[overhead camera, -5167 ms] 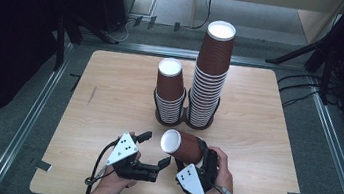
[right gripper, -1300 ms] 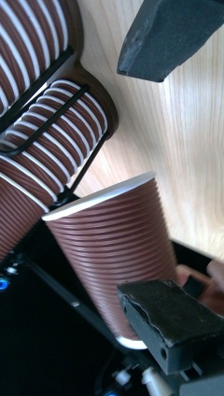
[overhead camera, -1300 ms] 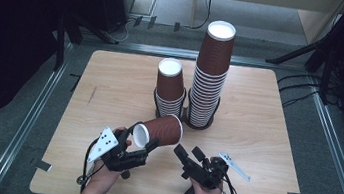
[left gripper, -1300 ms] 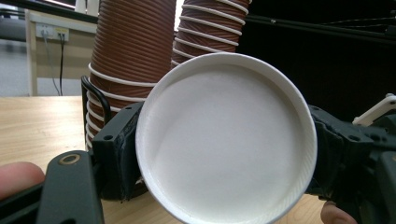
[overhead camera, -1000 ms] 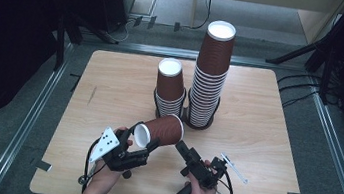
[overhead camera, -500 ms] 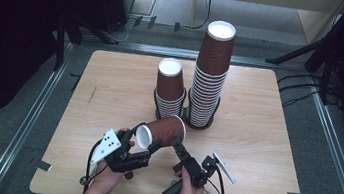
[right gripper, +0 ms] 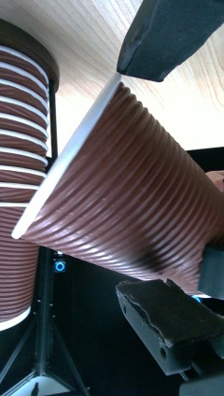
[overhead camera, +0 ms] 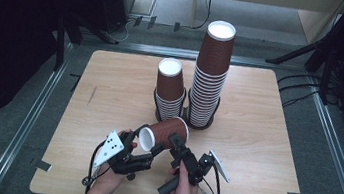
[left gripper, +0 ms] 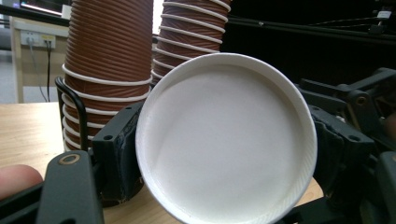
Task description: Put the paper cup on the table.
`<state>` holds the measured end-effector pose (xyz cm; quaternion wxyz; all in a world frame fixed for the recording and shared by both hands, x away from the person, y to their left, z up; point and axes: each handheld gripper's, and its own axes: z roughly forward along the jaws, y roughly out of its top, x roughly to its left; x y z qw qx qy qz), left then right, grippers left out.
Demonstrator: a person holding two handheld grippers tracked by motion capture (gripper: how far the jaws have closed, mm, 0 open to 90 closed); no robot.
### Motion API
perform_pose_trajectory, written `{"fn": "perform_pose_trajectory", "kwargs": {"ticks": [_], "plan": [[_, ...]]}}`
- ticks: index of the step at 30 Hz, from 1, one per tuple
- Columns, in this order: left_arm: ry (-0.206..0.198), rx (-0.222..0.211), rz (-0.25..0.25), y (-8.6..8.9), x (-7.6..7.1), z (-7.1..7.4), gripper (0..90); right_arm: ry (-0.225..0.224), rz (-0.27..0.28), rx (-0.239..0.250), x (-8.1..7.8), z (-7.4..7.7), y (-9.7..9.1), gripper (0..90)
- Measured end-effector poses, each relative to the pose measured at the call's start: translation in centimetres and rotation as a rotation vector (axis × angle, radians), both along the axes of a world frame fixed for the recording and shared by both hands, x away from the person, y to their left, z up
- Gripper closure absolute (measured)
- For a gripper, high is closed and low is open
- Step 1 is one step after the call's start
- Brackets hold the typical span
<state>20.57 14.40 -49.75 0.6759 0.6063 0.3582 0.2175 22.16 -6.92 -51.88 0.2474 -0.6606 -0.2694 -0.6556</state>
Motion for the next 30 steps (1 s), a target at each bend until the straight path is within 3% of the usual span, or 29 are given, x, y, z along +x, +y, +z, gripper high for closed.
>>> {"fn": "perform_pose_trajectory", "kwargs": {"ticks": [15,30], "plan": [[-0.001,0.008,-0.022,-0.4,-0.1,-0.2,22.4,0.039,-0.014,0.047,0.6,0.1,0.4,0.0],[-0.009,0.033,-0.072,-1.1,-0.4,-0.5,22.5,0.069,-0.034,0.052,1.1,0.1,0.0,1.1]]}}
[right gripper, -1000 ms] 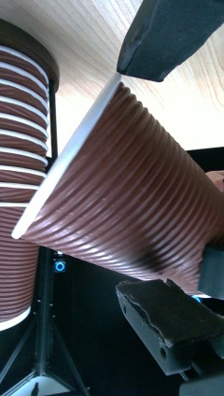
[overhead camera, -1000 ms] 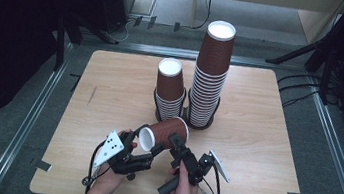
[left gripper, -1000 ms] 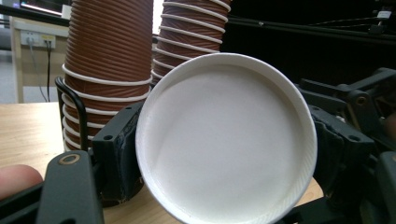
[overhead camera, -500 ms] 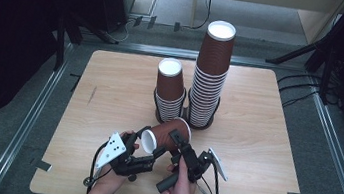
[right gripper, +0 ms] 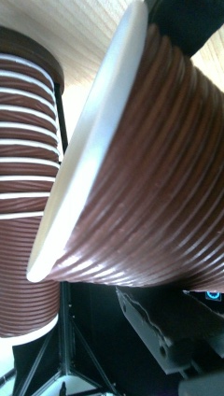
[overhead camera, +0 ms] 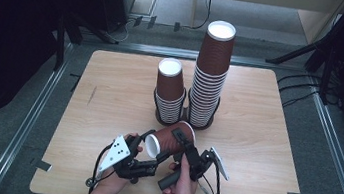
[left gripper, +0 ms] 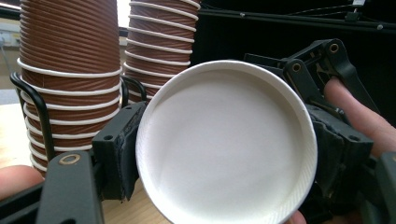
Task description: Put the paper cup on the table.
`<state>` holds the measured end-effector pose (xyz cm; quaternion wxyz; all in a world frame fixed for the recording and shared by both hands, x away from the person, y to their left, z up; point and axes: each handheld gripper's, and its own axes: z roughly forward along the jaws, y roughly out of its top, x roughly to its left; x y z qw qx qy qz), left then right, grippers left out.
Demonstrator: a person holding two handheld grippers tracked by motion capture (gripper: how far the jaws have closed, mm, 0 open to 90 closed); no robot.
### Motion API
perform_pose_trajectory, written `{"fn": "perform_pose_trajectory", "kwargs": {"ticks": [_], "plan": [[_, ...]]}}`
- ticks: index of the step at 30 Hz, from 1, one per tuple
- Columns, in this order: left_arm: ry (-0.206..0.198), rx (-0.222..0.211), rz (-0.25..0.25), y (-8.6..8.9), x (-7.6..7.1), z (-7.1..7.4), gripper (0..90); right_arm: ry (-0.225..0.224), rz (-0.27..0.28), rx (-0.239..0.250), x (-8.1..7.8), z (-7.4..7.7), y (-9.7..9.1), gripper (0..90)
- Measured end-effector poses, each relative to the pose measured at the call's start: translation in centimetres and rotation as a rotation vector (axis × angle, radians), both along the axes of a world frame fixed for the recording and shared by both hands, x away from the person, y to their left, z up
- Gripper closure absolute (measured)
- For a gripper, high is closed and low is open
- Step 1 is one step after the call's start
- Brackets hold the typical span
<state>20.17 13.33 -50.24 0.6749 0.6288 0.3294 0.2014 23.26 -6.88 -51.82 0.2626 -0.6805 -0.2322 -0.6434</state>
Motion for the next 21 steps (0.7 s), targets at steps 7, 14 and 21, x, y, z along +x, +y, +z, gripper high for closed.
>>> {"fn": "perform_pose_trajectory", "kwargs": {"ticks": [7,14,21], "plan": [[0.013,-0.001,-0.014,0.1,0.1,-0.1,22.0,0.009,0.011,-0.01,0.0,0.0,-0.3,4.0],[0.013,0.013,-0.017,0.2,-0.1,0.0,15.7,-0.035,-0.024,-0.093,-0.2,0.1,-0.4,4.6],[0.05,-0.004,-0.019,0.7,0.0,0.2,3.2,-0.129,-0.141,-0.263,-0.1,0.6,-1.7,4.5]]}}
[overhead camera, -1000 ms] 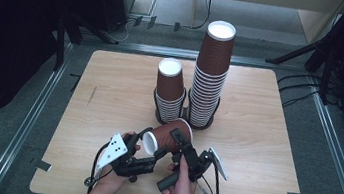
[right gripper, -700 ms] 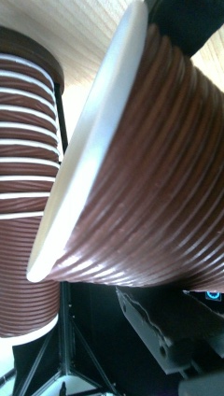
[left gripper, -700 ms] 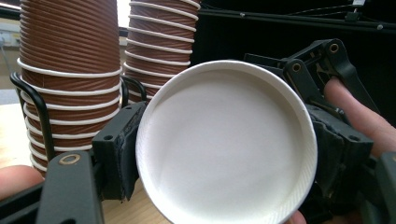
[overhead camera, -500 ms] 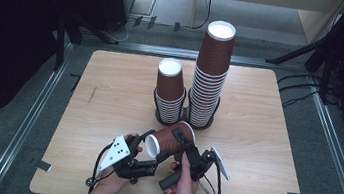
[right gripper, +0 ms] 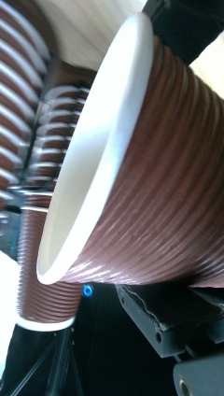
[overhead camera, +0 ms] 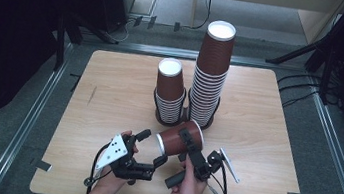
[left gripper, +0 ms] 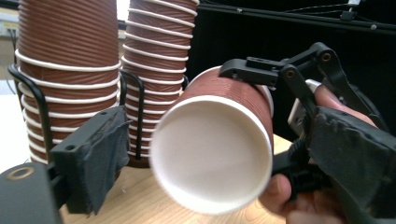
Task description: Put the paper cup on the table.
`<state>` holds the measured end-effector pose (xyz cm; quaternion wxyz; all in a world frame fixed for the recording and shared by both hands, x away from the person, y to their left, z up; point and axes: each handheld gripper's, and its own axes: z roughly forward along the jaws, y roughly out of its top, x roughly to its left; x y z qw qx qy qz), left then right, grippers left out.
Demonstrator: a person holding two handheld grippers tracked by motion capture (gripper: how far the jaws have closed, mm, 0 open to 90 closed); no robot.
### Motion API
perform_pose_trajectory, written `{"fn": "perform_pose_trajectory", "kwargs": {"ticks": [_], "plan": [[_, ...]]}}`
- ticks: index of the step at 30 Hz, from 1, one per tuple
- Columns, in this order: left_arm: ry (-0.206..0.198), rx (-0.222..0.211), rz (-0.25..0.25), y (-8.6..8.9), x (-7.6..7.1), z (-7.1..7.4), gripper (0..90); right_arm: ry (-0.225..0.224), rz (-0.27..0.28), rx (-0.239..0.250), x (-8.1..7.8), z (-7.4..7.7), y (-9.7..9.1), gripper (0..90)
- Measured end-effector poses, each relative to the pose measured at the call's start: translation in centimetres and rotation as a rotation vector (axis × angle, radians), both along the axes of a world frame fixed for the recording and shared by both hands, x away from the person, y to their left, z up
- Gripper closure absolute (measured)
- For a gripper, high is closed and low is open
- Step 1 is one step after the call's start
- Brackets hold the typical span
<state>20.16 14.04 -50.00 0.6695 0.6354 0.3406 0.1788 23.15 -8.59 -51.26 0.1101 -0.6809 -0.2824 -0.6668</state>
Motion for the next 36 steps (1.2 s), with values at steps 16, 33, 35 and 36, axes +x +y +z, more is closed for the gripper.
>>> {"fn": "perform_pose_trajectory", "kwargs": {"ticks": [16,33,35,36], "plan": [[0.096,0.043,0.102,2.4,0.9,-0.6,0.0,-0.139,-0.135,-0.347,0.4,0.5,-2.7,4.5],[0.175,0.057,0.271,7.3,1.2,-2.4,0.0,-0.342,-0.173,-0.774,0.7,1.8,-5.3,4.4],[0.182,0.05,0.285,7.8,1.2,-2.5,0.0,-0.361,-0.168,-0.8,0.7,1.8,-5.7,4.4],[0.189,0.045,0.29,8.1,1.2,-2.6,0.0,-0.375,-0.162,-0.8,0.7,1.8,-6.0,4.4]]}}
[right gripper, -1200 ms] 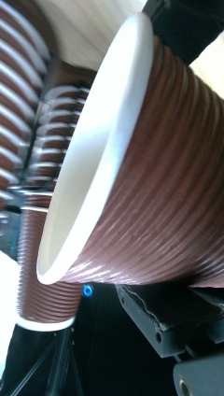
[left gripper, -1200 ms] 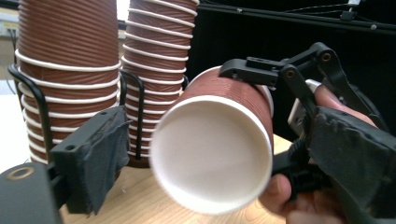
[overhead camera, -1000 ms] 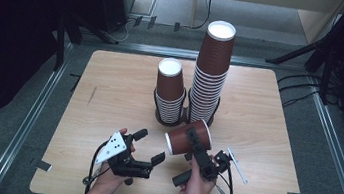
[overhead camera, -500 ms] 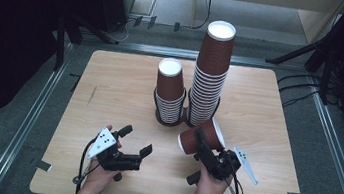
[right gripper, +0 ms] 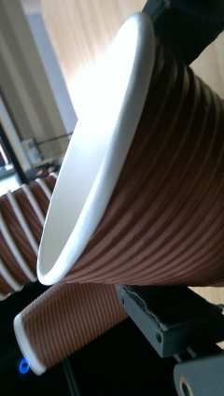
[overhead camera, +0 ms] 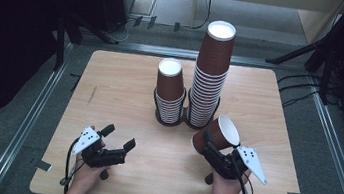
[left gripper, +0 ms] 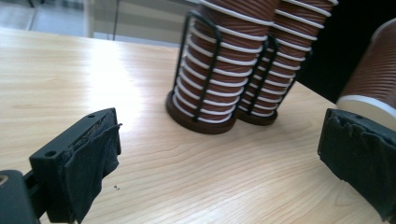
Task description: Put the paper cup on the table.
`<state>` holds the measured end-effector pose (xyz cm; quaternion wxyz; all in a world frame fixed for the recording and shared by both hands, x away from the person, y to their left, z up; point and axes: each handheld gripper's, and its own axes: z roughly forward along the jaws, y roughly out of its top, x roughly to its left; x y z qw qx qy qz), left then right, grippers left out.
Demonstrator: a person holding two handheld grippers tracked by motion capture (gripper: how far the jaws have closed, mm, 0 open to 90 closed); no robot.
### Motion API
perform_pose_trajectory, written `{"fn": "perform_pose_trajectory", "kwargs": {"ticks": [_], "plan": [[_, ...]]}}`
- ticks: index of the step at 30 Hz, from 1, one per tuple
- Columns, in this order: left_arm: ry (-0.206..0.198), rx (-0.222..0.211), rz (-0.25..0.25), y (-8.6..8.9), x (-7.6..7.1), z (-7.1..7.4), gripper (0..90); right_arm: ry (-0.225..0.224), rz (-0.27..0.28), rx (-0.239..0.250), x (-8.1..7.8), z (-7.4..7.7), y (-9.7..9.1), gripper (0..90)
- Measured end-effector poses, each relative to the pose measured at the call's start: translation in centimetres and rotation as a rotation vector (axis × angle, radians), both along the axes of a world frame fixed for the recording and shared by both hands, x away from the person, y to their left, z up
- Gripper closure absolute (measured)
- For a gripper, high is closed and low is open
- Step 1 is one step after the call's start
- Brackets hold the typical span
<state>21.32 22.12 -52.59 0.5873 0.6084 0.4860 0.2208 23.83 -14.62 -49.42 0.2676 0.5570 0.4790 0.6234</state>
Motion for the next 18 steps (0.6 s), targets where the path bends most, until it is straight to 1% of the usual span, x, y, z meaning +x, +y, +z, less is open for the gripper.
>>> {"fn": "perform_pose_trajectory", "kwargs": {"ticks": [1,2,3,5,6,7,8,9,11,12,13,16,17,18], "plan": [[0.0,0.0,0.0,0.0,0.0,0.0,0.0,0.0,0.0,0.0,0.0,0.0,0.0,4.4],[0.008,-0.003,0.015,0.5,0.0,0.0,0.0,-0.018,0.026,0.008,0.1,0.0,-0.6,4.5],[0.009,-0.005,0.024,0.7,0.0,0.0,0.0,-0.027,0.028,0.002,0.2,0.1,-0.8,4.5],[0.011,-0.007,0.044,1.1,-0.1,0.1,0.0,-0.048,0.026,-0.018,0.3,0.3,-1.3,4.6],[0.011,-0.007,0.044,1.1,-0.1,0.1,0.0,-0.054,0.029,-0.034,0.4,0.4,-1.5,4.6],[0.007,-0.01,0.068,1.7,-0.3,0.2,0.0,-0.057,0.028,-0.048,0.4,0.7,-1.7,4.6],[0.007,-0.018,0.077,1.9,-0.5,0.2,0.0,-0.069,0.029,-0.058,0.4,0.9,-1.9,4.6],[0.006,-0.022,0.087,2.2,-0.6,0.3,0.0,-0.083,0.034,-0.059,0.4,1.0,-2.1,4.6],[0.004,-0.03,0.108,2.6,-0.9,0.5,0.0,-0.091,0.024,-0.069,0.3,1.2,-2.7,4.6],[0.004,-0.03,0.108,2.6,-0.9,0.5,0.0,-0.091,0.024,-0.069,0.3,1.2,-2.7,4.6],[0.007,-0.025,0.122,3.0,-1.4,0.5,0.0,-0.095,0.007,-0.087,0.4,1.3,-3.3,4.6],[0.007,0.011,0.134,3.4,-2.3,0.2,0.0,-0.106,-0.012,-0.116,0.6,1.4,-4.1,4.7],[0.023,0.031,0.139,3.6,-2.4,0.1,0.0,-0.114,-0.022,-0.131,0.6,1.5,-4.4,4.8],[0.04,0.037,0.155,3.8,-2.4,0.0,0.0,-0.121,-0.032,-0.144,0.7,1.5,-4.7,4.8]]}}
